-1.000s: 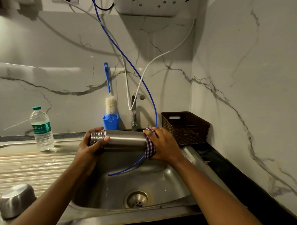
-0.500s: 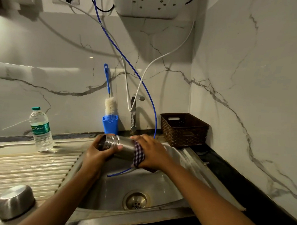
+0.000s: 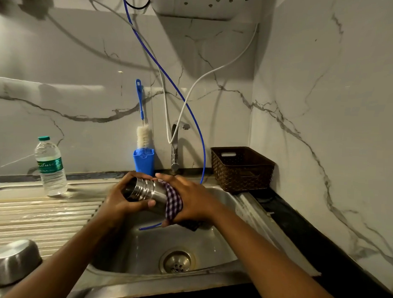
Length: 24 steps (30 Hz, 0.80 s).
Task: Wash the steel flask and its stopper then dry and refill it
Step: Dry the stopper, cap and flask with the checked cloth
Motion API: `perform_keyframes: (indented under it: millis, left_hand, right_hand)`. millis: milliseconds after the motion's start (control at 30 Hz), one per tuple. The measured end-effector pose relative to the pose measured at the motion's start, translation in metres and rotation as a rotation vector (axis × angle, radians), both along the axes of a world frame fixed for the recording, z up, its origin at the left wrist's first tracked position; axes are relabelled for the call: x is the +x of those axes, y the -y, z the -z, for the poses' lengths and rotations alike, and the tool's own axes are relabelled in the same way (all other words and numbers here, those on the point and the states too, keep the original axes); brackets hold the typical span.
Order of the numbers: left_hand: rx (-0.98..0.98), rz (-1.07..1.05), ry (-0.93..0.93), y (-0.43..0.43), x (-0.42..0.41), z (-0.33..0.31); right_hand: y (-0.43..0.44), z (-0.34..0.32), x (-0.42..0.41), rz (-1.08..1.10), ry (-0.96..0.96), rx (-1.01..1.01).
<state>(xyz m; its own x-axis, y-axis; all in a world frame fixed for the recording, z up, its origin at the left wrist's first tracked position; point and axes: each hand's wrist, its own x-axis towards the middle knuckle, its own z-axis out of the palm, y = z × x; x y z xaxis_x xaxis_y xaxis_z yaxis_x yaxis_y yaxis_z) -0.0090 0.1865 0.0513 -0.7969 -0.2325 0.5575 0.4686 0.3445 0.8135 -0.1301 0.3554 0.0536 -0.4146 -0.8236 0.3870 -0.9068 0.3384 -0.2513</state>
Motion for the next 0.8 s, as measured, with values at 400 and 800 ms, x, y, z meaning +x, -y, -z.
perform_keyframes:
  millis: [400,800]
  left_hand:
    - [0.521,0.134,-0.130,0.037,-0.002,0.000]
    - [0.752,0.082,0.037,0.055,-0.012,0.011]
  right_hand:
    - [-0.037,0.014,-0.037,-0.119,0.982,-0.506]
    - [-0.013,-0.007,0.002,-0.072,0.063,-0.775]
